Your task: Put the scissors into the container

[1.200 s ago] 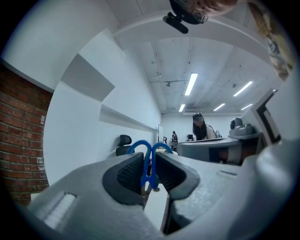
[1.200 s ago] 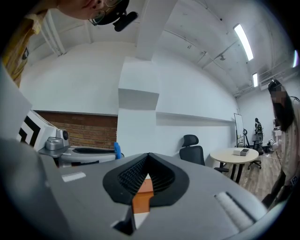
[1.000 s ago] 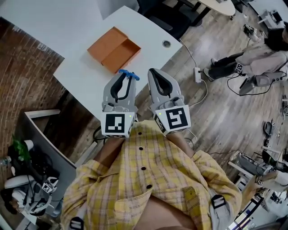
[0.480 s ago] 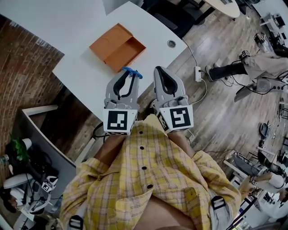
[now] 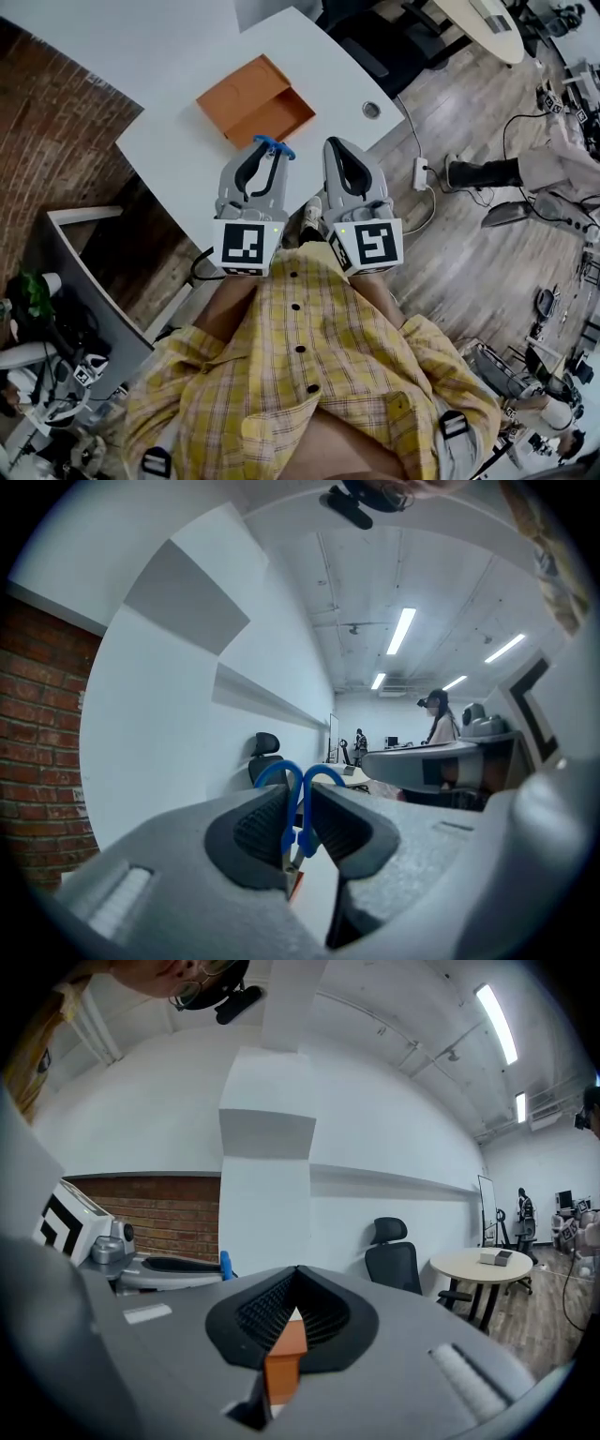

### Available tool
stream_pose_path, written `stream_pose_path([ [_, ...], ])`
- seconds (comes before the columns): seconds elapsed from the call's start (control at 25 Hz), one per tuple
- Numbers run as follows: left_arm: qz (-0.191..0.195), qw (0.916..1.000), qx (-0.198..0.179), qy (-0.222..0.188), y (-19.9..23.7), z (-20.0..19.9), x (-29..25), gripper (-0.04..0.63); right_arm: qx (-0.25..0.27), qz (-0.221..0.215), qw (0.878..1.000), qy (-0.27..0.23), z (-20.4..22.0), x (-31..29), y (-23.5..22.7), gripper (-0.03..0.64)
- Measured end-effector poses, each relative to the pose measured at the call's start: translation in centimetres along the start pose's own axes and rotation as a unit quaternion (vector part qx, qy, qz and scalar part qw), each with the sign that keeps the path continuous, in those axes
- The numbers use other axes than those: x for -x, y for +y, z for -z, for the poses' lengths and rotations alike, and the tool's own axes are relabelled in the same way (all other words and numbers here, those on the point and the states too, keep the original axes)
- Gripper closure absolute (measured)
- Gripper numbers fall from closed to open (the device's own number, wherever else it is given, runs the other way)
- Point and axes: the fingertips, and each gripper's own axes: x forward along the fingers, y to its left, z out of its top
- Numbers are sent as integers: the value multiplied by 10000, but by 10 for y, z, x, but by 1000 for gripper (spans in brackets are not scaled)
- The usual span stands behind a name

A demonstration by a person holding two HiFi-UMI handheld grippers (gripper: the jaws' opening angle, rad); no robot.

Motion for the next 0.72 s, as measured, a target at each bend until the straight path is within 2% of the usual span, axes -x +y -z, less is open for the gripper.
stream_pose_path([
  [0.4,-263,9986,-249,378,8,14,-47,514,-97,-436,9990,2,8,-31,-30,611],
  [0.72,-417,9959,-407,689,19,29,-78,514,-175,-539,9984,72,17,-57,-51,611],
])
